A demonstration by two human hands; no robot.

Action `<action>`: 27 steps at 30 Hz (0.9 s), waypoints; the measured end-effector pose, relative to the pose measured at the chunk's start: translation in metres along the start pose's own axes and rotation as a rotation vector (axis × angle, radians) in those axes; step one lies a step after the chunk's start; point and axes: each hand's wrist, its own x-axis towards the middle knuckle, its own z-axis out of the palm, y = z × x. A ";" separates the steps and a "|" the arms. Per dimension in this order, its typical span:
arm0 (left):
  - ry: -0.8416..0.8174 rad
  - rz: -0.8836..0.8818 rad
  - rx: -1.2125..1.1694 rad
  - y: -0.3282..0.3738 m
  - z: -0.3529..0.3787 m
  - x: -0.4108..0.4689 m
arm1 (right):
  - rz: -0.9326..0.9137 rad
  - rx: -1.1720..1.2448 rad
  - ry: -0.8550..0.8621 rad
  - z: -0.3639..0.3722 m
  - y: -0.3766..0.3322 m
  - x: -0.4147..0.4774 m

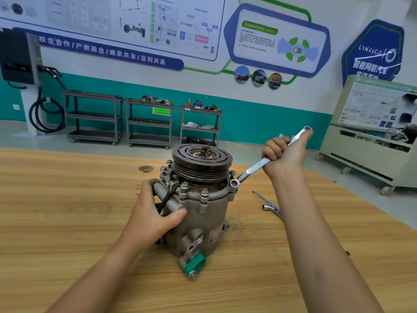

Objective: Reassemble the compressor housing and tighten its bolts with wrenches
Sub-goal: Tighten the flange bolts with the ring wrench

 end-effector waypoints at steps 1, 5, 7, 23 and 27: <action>-0.002 0.007 0.000 -0.001 0.000 0.000 | 0.017 0.014 0.010 -0.003 0.001 0.005; 0.004 0.019 -0.010 -0.001 0.000 0.000 | 0.105 -0.030 0.002 -0.002 0.003 0.020; 0.007 0.026 -0.014 -0.001 0.001 0.000 | 0.172 -0.083 0.007 0.001 0.009 0.028; 0.012 0.040 -0.022 0.004 0.002 -0.003 | 0.367 -0.647 -0.117 0.002 0.035 0.043; 0.020 0.044 -0.019 0.001 0.003 -0.001 | 0.385 -0.150 0.035 -0.013 0.019 0.055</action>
